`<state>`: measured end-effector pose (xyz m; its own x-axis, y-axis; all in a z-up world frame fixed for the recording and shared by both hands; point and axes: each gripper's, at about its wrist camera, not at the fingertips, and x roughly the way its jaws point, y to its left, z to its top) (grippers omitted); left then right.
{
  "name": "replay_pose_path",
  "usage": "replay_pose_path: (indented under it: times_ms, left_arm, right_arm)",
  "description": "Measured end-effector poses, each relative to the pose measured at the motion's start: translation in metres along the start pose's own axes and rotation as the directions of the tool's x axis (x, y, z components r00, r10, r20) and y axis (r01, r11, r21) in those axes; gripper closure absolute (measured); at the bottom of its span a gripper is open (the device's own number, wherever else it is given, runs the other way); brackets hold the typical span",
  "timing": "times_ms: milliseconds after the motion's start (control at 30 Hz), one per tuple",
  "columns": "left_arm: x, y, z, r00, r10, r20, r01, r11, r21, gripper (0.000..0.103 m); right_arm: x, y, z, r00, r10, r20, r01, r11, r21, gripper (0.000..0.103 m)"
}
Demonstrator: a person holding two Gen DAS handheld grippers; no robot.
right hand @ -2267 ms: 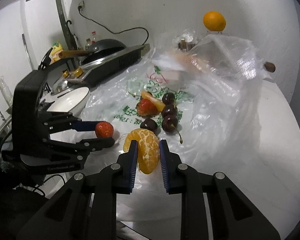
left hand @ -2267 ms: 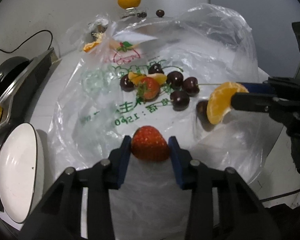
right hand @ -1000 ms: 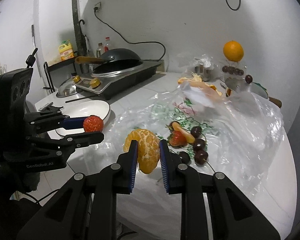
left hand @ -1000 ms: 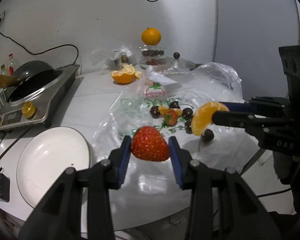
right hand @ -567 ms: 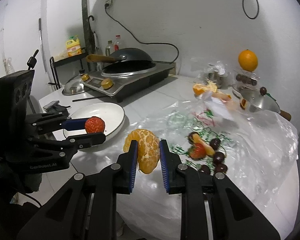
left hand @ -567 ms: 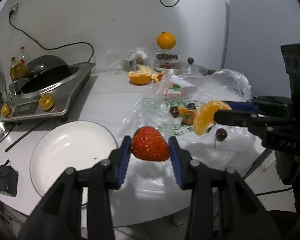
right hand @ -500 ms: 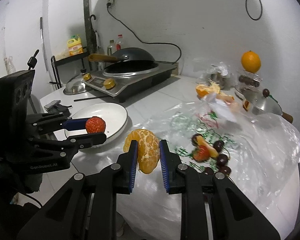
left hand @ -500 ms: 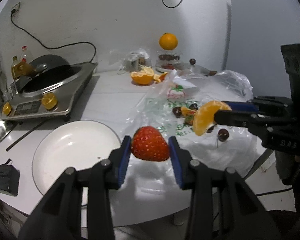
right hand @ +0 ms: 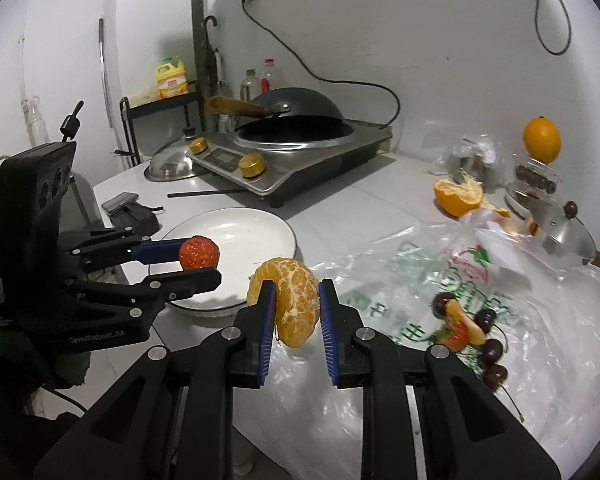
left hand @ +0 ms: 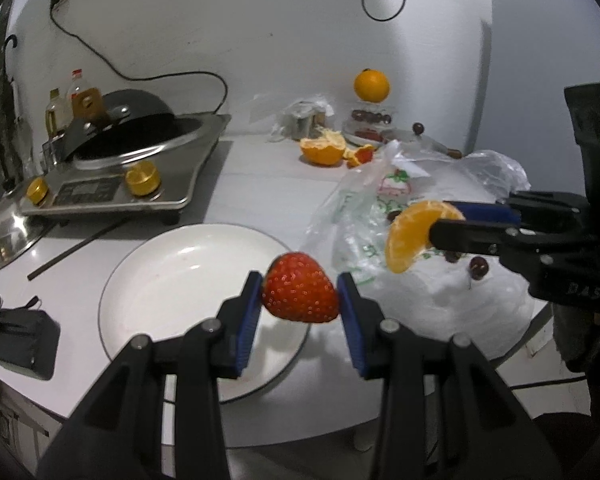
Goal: Organize fruits
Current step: 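Carry the strawberry and mandarin segment over the white plate with both tools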
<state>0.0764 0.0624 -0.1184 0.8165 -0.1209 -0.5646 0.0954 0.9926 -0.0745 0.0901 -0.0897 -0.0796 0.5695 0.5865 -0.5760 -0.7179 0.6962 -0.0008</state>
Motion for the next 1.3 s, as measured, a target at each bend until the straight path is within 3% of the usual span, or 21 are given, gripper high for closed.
replay_pose_path:
  times_ms: [667, 1300]
  left_arm:
    - [0.016, 0.052, -0.025, 0.998, 0.03, -0.059, -0.035, 0.996, -0.082, 0.064]
    - [0.027, 0.073, -0.034, 0.995, 0.025, -0.095, -0.034, 0.995, -0.095, 0.064]
  right_arm:
    - [0.056, 0.035, 0.015, 0.995, 0.061, -0.075, -0.064, 0.997, -0.038, 0.08]
    - [0.119, 0.057, 0.016, 0.98, 0.088, -0.18, -0.098, 0.994, -0.043, 0.08]
